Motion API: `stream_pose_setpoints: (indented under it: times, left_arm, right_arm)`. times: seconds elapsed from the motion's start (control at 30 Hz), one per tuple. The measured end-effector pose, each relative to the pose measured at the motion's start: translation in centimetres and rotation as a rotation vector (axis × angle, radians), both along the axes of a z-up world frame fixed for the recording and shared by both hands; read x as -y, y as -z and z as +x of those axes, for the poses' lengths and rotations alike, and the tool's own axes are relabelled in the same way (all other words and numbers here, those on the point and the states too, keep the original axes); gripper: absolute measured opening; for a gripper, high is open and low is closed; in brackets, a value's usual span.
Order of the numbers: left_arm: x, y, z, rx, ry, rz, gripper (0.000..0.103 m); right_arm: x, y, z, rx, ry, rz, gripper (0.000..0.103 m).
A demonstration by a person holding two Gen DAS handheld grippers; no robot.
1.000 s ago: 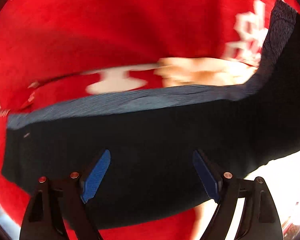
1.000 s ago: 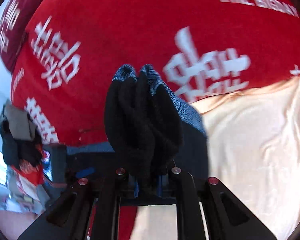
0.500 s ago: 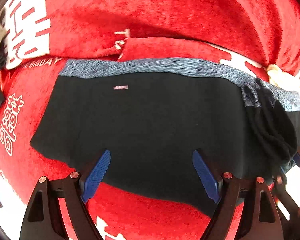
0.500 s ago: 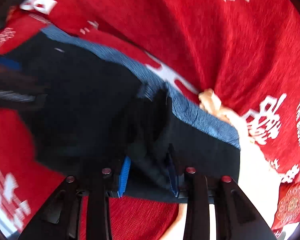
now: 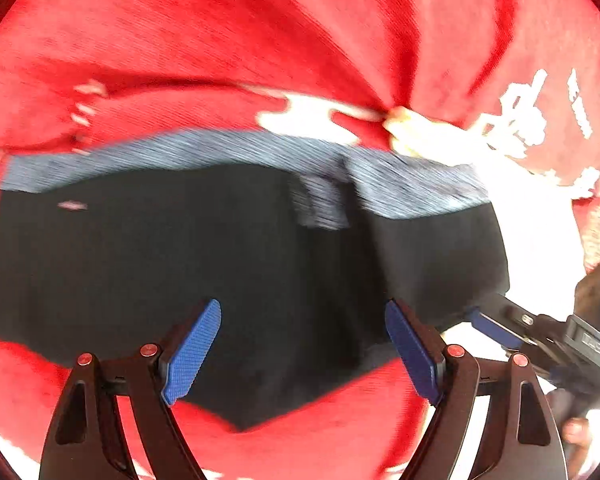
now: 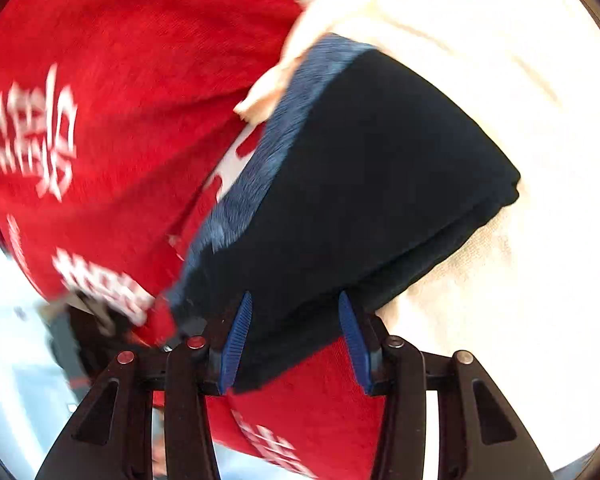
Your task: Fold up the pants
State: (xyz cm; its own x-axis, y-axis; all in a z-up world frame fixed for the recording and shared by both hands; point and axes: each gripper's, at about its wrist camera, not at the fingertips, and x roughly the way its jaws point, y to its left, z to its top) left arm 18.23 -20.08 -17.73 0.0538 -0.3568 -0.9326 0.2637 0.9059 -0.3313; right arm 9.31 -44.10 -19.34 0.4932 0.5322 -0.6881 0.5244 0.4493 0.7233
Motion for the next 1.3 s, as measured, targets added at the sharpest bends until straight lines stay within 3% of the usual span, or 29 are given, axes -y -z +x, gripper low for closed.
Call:
stream_pose_setpoints:
  times: [0.07,0.13,0.17,0.27,0.33,0.4,0.43,0.5,0.57,0.6,0.67,0.73,0.8,0.87,0.93,0.97,1.0,1.03,1.17,1.23,1.3]
  left_arm:
    - [1.8,1.3,0.1,-0.045,0.013,-0.017,0.085]
    - [2.9,3.1,0.3,-0.088,0.002,0.000,0.083]
    - [3.2,3.8,0.3,-0.103,-0.009,0.002,0.074]
    - [3.6,2.6,-0.1,-0.058,0.014,0.024,0.064]
    - [3.5,1.1,-0.7,0.026,0.046,0.069,0.064]
    - [3.3,0.9,-1.3,0.097,0.077,0.157,0.071]
    - [3.1,1.4,-1.5,0.093,0.076,0.192,0.077]
    - [2.4,2.5,-1.2,0.050,0.036,0.189,0.077]
    - [1.9,2.2,-1.0,0.045,0.003,0.175,0.077]
    - [1.8,1.9,-1.0,0.057,-0.009,0.176,0.077]
    - [1.7,1.0,-0.9,0.087,-0.020,0.197,0.077]
    - [1.8,-0.1,-0.7,0.126,-0.034,0.228,0.077]
    - [1.7,-0.9,-0.2,0.149,-0.051,0.241,0.077]
    - [1.6,-1.5,0.2,0.156,-0.068,0.232,0.077]
    - [2.5,-1.6,1.1,0.153,-0.075,0.216,0.077]
    - [2.9,-1.8,1.3,0.153,-0.073,0.207,0.077]
    - [3.6,-1.7,1.5,0.152,-0.064,0.194,0.077]
    - [4.3,-1.9,1.5,0.154,-0.053,0.180,0.077]
    - [8.3,-1.1,1.8,0.152,0.010,0.129,0.077]
    - [9.6,0.1,1.8,0.130,0.020,0.135,0.077]
    - [9.9,1.8,1.8,0.123,0.023,0.201,0.077]
  right_arm:
    - [0.1,1.6,0.0,-0.011,0.044,0.065,0.047]
    - [0.4,3.1,0.2,-0.047,0.074,0.104,0.006]
    - [0.4,3.7,0.3,-0.064,0.089,0.129,0.006]
    - [-0.3,2.4,0.3,-0.015,0.062,0.128,0.005]
    - [-1.6,1.6,0.5,-0.010,-0.006,0.114,0.005]
    - [-2.7,2.5,0.8,-0.057,-0.065,0.076,0.005]
    - [-3.2,3.1,1.1,-0.074,-0.089,0.048,0.005]
    - [-3.6,3.4,2.1,-0.073,-0.149,0.025,0.007]
    - [-4.1,1.8,3.2,-0.063,-0.286,-0.014,0.021]
    - [-4.3,0.3,3.7,-0.038,-0.375,-0.049,0.036]
    - [-3.7,-3.2,4.1,0.078,-0.471,-0.132,0.040]
    - [-1.0,-6.1,5.0,0.192,-0.465,-0.227,0.048]
    - [2.1,-6.4,6.5,0.194,-0.390,-0.310,0.060]
    - [5.3,-3.8,8.2,0.132,-0.340,-0.325,0.060]
    - [7.4,0.5,8.9,0.012,-0.303,-0.219,0.058]
    - [7.8,2.2,9.1,-0.013,-0.294,-0.138,0.052]
    - [7.9,3.8,8.8,-0.009,-0.281,-0.049,0.039]
    - [7.8,4.5,8.8,-0.012,-0.260,-0.021,0.037]
    - [7.7,2.9,7.5,0.030,-0.206,0.068,0.030]
    - [7.2,1.5,7.5,0.042,-0.234,0.036,0.029]
    - [6.6,0.8,7.7,0.015,-0.276,-0.075,0.029]
